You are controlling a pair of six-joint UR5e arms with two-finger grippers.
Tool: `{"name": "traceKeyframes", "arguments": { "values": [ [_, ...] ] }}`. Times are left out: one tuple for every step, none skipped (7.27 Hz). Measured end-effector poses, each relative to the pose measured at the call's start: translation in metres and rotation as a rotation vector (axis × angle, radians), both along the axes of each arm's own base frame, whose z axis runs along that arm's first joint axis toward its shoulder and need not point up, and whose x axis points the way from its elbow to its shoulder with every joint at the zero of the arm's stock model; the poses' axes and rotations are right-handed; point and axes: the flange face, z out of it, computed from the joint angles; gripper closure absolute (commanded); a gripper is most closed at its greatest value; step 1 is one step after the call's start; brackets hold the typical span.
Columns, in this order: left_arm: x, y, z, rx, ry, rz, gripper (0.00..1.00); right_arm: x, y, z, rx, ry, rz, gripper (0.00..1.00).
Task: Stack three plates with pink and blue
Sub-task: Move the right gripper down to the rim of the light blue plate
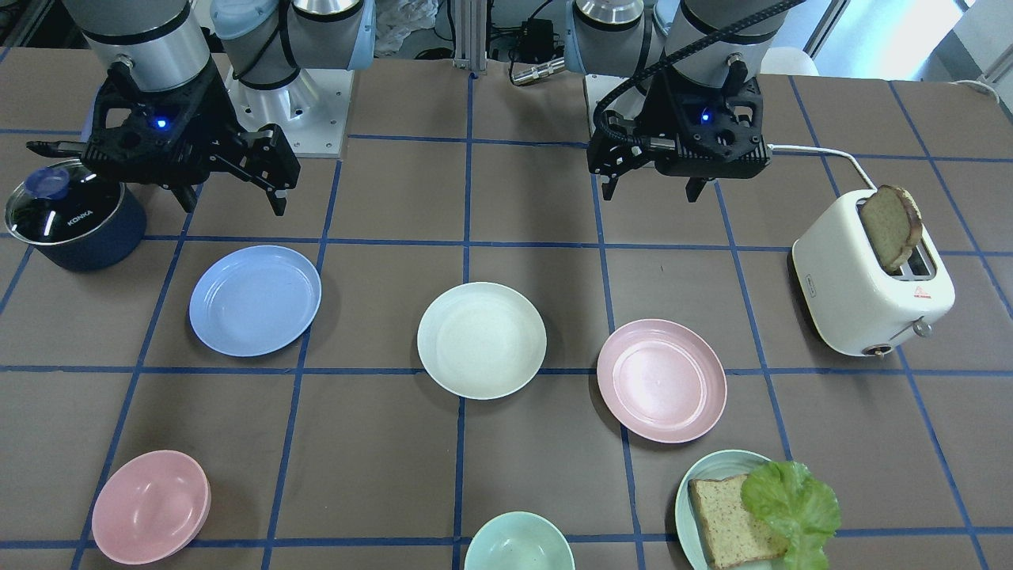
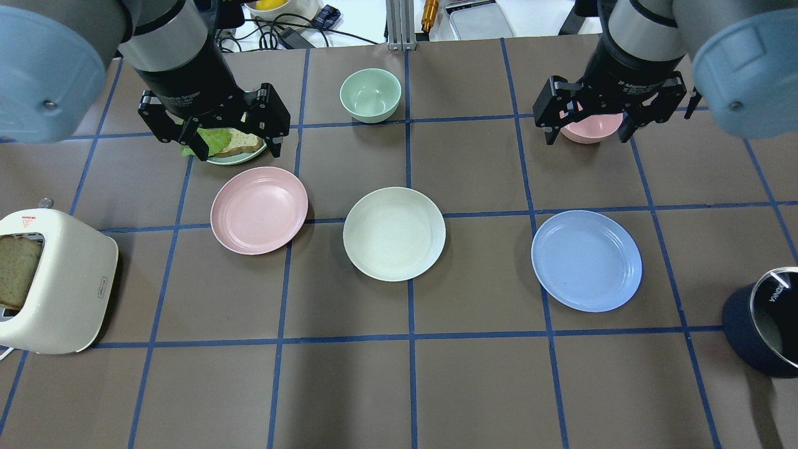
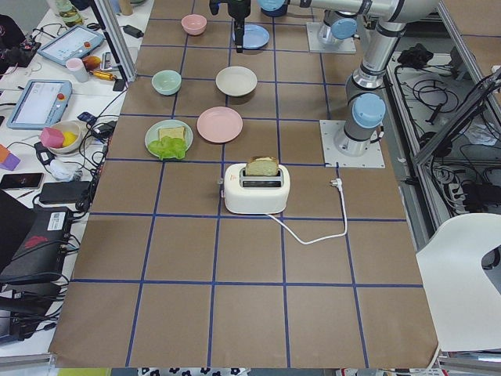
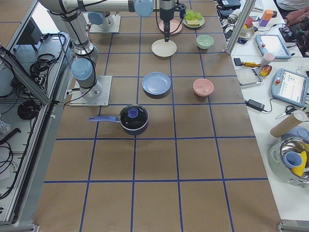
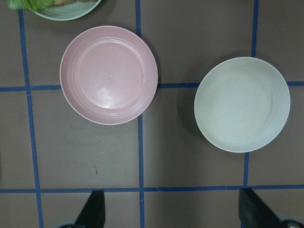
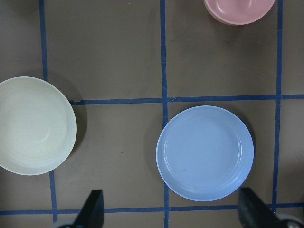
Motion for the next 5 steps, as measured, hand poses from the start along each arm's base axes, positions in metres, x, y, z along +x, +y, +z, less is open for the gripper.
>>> {"name": "traceKeyframes", "arguments": {
  "values": [
    [0.000, 0.000, 0.000, 0.001, -0.001, 0.000, 0.00, -0.008, -0.002, -0.001, 0.002, -0.002, -0.018, 0.00],
    [0.000, 0.000, -0.001, 0.002, -0.001, 0.000, 0.00, -0.015, -0.003, -0.002, 0.004, -0.002, -0.027, 0.00],
    [0.000, 0.000, -0.001, 0.002, -0.001, 0.000, 0.00, -0.022, -0.006, -0.005, 0.008, 0.000, -0.029, 0.00],
    [0.000, 0.000, -0.001, 0.002, -0.002, -0.001, 0.00, -0.038, -0.011, -0.018, 0.030, 0.000, -0.038, 0.00],
    [0.000, 0.000, -0.001, 0.002, -0.002, -0.001, 0.00, -0.064, -0.020, -0.044, 0.071, -0.006, -0.062, 0.00]
  ]
}}
